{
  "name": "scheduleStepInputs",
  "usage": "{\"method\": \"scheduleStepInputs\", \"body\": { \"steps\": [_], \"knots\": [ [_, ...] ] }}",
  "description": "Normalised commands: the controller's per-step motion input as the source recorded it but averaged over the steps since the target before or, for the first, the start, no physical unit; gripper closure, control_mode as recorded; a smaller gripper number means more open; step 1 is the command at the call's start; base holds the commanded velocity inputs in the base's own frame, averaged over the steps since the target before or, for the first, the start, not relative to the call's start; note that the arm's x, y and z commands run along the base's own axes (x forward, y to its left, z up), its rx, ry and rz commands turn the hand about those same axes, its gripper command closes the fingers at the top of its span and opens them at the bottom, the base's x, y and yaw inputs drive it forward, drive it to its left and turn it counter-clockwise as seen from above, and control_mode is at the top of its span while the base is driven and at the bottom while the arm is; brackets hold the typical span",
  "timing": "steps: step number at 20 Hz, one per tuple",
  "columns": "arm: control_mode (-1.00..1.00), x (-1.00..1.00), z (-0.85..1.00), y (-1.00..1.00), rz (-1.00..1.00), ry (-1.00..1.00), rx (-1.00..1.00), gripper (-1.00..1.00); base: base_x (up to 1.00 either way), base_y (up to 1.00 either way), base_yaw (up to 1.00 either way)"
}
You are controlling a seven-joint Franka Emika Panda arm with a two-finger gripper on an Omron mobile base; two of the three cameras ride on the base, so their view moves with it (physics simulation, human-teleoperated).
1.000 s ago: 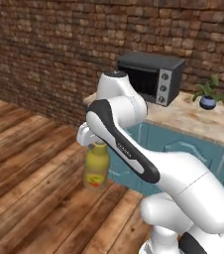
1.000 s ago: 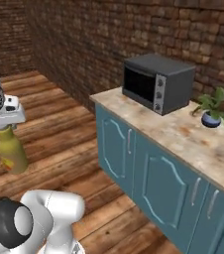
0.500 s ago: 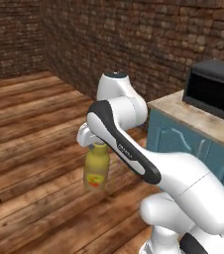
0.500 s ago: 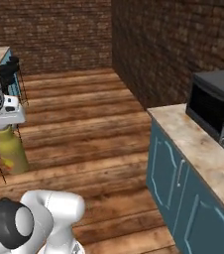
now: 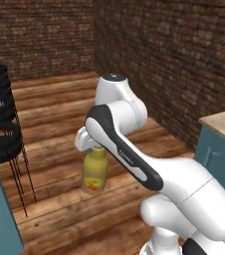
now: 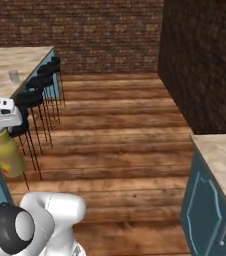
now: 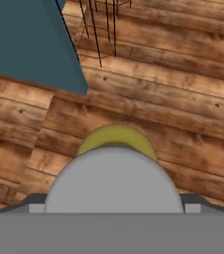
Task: There is a wine glass and glass cup on the dining counter. Place the wine bottle next to the wine glass and the juice bottle next to the glass cup.
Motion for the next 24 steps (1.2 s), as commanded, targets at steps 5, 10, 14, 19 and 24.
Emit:
{"method": "scheduleStepInputs", "body": {
  "steps": [5,10,14,19,24],
  "knots": [
    [1.00,0.00,0.00,0.00,0.00,0.00,0.00,1.00,0.78,-0.18,0.22],
    [1.00,0.00,0.00,0.00,0.00,0.00,0.00,1.00,0.77,-0.31,0.07],
    [1.00,0.00,0.00,0.00,0.00,0.00,0.00,1.00,0.78,-0.31,0.06],
    [1.00,0.00,0.00,0.00,0.00,0.00,0.00,1.00,0.77,-0.31,0.05],
    [1.00,0.00,0.00,0.00,0.00,0.00,0.00,1.00,0.76,-0.31,0.04]
  ]
}}
